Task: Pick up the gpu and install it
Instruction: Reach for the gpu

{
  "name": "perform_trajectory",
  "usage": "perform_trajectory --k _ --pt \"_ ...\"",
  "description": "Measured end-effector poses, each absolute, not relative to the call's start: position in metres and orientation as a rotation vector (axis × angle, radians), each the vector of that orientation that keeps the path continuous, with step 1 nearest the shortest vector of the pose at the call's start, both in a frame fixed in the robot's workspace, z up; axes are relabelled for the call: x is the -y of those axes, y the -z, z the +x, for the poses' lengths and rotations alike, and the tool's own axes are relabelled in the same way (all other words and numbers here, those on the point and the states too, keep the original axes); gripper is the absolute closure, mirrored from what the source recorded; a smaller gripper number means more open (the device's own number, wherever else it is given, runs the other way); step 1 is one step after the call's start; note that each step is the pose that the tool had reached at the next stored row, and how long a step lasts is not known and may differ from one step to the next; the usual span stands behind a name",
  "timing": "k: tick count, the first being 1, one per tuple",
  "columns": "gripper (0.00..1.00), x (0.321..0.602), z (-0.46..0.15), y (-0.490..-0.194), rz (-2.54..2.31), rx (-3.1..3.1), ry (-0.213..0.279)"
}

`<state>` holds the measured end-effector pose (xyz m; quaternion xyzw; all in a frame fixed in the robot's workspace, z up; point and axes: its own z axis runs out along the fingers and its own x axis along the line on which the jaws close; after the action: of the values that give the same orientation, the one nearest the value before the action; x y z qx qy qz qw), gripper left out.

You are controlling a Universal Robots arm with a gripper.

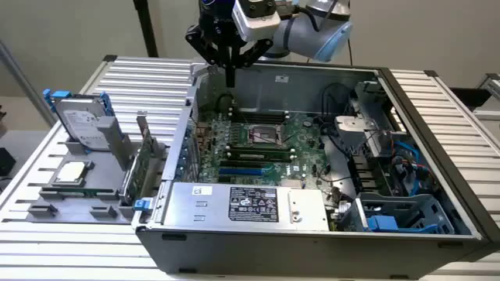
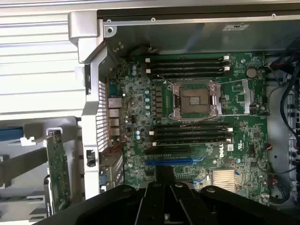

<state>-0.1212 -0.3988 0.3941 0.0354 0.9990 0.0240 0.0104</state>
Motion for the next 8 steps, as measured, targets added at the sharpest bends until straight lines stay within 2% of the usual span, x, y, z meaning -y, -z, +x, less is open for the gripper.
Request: perform_trajectory --k 8 --pt "1.0 0.3988 -0.1212 -0.3941 0.11 -3.118 -0.075"
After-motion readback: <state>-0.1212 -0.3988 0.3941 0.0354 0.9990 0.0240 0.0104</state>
